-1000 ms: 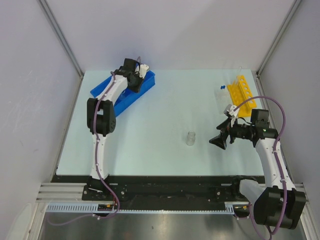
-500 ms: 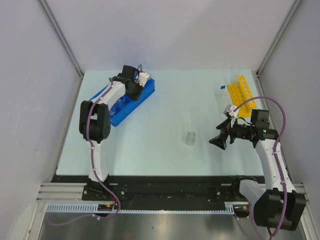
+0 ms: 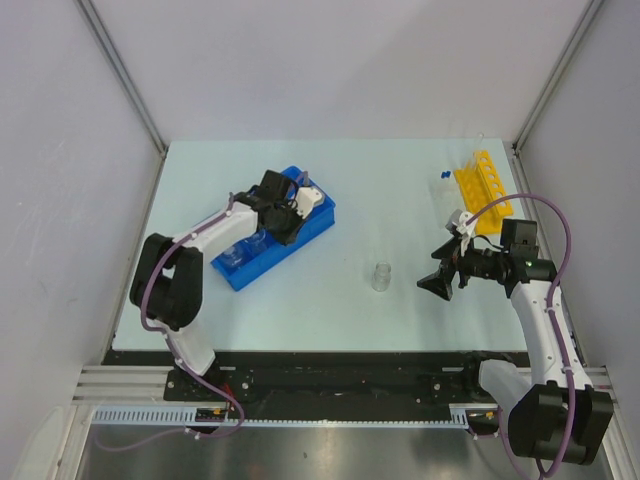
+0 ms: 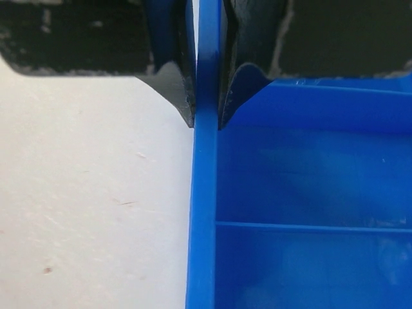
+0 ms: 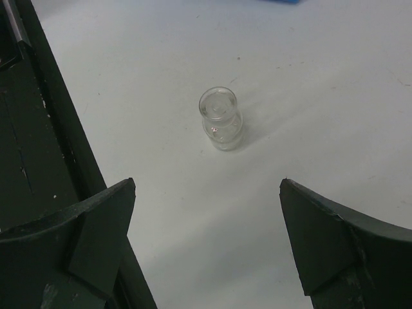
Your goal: Organize the chemistry lab equipment
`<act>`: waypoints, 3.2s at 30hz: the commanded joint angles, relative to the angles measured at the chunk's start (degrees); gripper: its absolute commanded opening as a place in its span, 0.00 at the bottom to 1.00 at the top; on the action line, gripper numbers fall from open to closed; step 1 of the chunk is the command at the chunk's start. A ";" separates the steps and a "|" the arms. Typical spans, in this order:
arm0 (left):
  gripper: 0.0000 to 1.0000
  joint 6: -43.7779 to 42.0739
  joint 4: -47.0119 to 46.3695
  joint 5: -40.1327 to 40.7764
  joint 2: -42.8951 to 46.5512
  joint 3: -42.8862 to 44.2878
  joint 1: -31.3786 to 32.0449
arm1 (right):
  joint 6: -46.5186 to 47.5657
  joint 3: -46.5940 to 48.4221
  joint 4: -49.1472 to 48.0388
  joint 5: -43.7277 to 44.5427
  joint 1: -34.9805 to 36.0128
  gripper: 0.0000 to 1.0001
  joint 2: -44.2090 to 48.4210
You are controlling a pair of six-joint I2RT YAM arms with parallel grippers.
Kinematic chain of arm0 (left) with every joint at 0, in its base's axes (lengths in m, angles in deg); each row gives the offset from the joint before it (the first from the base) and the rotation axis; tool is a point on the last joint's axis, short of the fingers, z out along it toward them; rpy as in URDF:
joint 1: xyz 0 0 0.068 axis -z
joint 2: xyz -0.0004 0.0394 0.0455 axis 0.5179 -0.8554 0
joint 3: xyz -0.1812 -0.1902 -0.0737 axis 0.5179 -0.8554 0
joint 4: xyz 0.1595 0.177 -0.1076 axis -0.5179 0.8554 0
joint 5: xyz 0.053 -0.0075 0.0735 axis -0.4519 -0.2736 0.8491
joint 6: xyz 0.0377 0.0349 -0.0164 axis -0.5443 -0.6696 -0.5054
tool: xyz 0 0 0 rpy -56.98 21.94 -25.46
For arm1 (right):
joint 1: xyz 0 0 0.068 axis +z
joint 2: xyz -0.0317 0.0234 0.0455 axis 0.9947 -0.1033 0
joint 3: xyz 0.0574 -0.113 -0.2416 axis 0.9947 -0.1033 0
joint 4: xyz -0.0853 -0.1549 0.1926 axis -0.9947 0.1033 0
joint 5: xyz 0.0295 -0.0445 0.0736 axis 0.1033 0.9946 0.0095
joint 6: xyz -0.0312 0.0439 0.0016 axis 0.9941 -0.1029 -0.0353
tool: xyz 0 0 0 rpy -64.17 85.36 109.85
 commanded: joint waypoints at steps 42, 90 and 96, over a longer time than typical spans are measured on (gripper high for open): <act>1.00 43.16 -26.69 -0.43 23.74 -21.94 19.99 | -2.15 0.03 -2.14 1.67 0.37 1.00 1.26; 0.66 39.20 -16.13 24.80 -12.06 8.75 38.54 | -22.90 0.03 -14.71 18.63 -0.95 1.00 -0.50; 0.65 39.20 -16.22 25.50 -13.03 9.54 38.46 | -22.90 0.03 -14.80 18.63 -1.04 1.00 -0.59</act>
